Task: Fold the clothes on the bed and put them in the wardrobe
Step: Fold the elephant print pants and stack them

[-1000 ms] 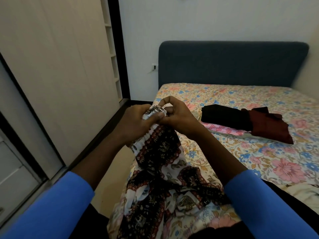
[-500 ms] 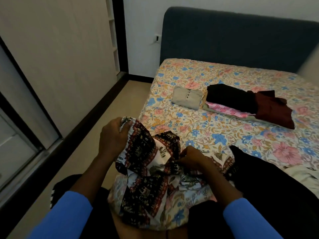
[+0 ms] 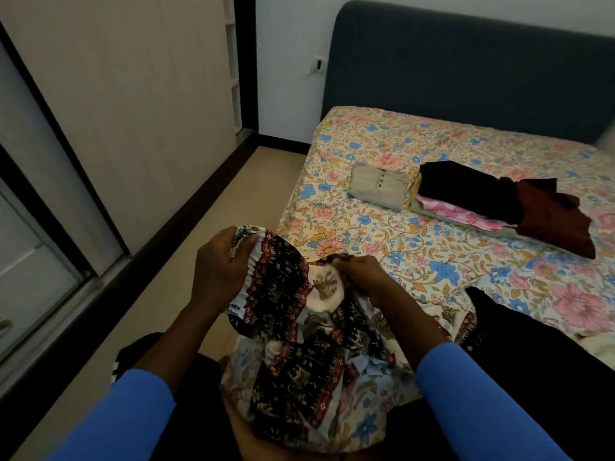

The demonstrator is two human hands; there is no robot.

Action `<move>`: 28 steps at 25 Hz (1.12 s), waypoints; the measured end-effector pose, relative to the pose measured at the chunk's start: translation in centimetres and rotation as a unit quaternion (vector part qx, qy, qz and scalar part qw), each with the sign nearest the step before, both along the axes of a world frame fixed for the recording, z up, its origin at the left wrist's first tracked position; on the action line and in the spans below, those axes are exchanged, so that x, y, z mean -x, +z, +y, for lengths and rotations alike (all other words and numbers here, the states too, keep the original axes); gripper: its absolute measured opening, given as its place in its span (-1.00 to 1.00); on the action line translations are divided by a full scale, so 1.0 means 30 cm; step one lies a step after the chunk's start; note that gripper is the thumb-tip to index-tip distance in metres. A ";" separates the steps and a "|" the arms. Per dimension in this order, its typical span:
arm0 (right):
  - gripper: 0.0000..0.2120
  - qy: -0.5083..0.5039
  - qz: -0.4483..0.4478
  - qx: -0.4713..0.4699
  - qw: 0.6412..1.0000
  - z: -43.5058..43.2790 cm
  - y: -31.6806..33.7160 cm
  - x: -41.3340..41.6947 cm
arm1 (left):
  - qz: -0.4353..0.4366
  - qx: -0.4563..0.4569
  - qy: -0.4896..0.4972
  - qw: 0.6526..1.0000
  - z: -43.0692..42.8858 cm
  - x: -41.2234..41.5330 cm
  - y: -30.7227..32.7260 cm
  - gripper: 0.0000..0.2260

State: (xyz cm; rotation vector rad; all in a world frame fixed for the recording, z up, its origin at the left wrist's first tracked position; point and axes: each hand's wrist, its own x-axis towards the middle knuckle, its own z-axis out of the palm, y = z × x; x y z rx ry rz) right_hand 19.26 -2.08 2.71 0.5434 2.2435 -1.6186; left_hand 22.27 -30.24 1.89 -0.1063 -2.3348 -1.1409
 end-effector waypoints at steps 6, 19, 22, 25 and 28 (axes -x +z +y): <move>-0.66 -0.156 0.212 0.244 0.933 0.049 0.343 0.126 | 0.076 0.050 -0.003 0.996 -0.065 0.139 0.334 -0.71; -0.22 -0.155 0.650 -0.103 0.737 0.410 1.339 -0.056 | 0.388 -0.039 -0.038 0.920 0.343 0.175 1.454 -0.62; -0.39 -0.142 0.673 -0.302 0.659 0.454 0.992 -0.101 | 0.324 -0.106 0.041 0.939 0.312 0.195 1.165 -0.64; -0.54 0.081 0.493 -0.548 0.671 0.494 0.482 -0.118 | 0.122 -0.107 0.081 0.983 0.252 0.194 0.692 -0.61; -0.72 0.230 0.284 -0.537 0.760 0.466 0.096 -0.162 | -0.044 -0.112 0.065 0.991 0.219 0.143 0.219 -0.64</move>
